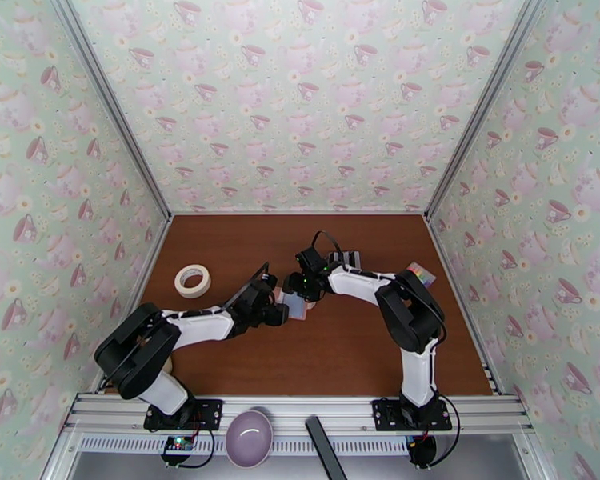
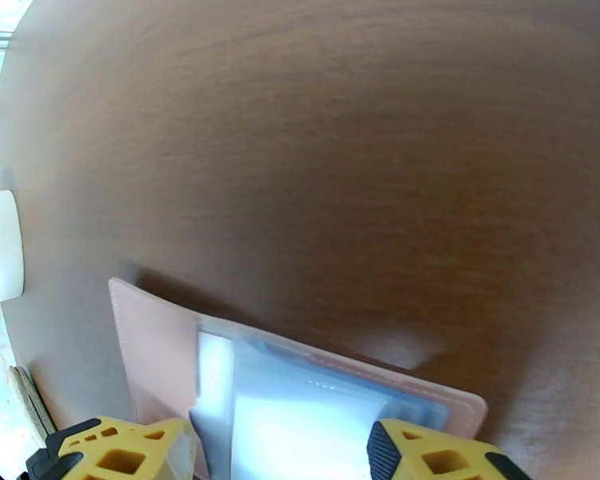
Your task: Put the credit cards into the card holder
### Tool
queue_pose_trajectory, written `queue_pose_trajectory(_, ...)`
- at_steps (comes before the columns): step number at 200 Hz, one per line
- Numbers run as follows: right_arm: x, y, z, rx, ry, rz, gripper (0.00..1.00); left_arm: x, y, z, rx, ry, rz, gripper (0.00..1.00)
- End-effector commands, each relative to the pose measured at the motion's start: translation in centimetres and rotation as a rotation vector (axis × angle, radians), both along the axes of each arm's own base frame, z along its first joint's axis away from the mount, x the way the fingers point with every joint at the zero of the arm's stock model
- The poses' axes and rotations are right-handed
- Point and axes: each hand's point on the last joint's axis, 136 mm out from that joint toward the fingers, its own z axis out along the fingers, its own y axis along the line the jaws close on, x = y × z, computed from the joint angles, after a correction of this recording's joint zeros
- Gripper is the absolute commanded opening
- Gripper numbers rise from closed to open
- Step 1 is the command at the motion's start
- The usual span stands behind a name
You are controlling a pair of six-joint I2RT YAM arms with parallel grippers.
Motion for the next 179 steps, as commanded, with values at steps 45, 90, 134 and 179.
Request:
queue_pose_trajectory(45,-0.7,1.0,-1.3,0.009,0.040,0.019,0.63,-1.3,0.7,-3.0,0.056,0.107,-0.007,0.71)
queue_pose_trajectory(90,-0.9,2.4,-1.2,0.082,0.067,0.027,0.62,-1.2,0.1,-3.3,0.063,0.115,-0.015,0.71)
queue_pose_trajectory(134,-0.9,2.9,-0.9,0.113,0.072,0.030,0.63,-1.5,0.4,-4.3,0.095,0.155,0.009,0.56)
queue_pose_trajectory(179,-0.2,2.7,0.8,0.139,0.042,0.023,0.63,-1.9,0.7,-4.8,0.105,0.182,0.023,0.37)
